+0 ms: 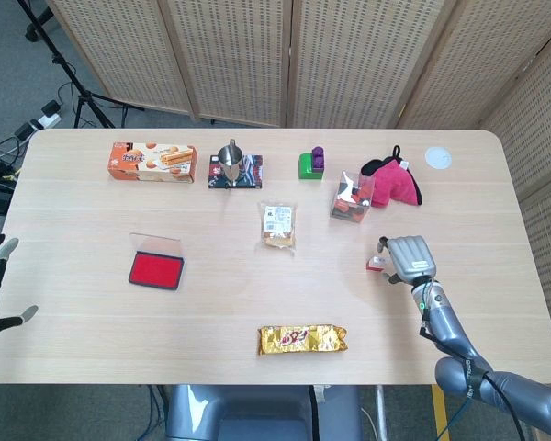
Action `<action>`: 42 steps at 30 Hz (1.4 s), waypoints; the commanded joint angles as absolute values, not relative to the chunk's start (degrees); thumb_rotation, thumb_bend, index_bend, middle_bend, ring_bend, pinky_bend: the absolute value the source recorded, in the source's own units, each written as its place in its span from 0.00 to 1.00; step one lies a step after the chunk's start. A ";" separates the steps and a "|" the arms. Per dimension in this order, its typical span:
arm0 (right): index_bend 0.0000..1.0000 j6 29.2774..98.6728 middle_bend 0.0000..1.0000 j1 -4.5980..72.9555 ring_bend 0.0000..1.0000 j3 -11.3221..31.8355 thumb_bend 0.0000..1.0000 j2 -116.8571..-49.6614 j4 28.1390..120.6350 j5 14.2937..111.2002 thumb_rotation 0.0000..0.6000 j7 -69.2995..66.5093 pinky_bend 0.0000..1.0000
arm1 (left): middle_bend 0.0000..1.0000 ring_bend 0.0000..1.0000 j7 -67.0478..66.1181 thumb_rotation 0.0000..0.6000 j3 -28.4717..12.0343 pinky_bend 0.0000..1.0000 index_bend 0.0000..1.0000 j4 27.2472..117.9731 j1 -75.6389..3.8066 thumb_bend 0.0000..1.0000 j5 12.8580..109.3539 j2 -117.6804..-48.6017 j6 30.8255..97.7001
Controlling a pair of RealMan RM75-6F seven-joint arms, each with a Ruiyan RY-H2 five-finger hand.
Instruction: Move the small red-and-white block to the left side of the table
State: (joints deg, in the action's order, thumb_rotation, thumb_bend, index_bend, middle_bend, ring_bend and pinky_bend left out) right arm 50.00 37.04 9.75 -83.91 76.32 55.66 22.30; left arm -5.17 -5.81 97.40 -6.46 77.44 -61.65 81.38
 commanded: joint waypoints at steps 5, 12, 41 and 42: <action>0.46 49.37 0.85 37.55 0.91 9.61 0.29 -85.07 75.18 54.73 1.00 22.39 1.00 | 0.00 0.00 -4.87 1.00 -5.76 0.00 0.00 97.37 -6.46 0.03 77.44 -61.56 81.39; 0.48 49.15 0.85 38.17 0.91 9.77 0.36 -86.68 73.85 54.00 1.00 22.38 1.00 | 0.00 0.00 -4.35 1.00 -5.73 0.00 0.00 97.31 -6.52 0.03 77.42 -61.42 81.28; 0.53 58.24 0.85 44.68 0.91 12.72 0.47 -82.83 98.44 51.98 1.00 40.62 1.00 | 0.00 0.00 -1.66 1.00 -5.01 0.00 0.00 97.14 -6.62 0.04 78.48 -60.46 80.71; 0.53 58.73 0.85 45.48 0.91 12.87 0.47 -83.69 99.00 50.58 1.00 42.53 1.00 | 0.00 0.00 -1.48 1.00 -4.96 0.00 0.00 97.06 -6.64 0.04 78.52 -60.40 80.60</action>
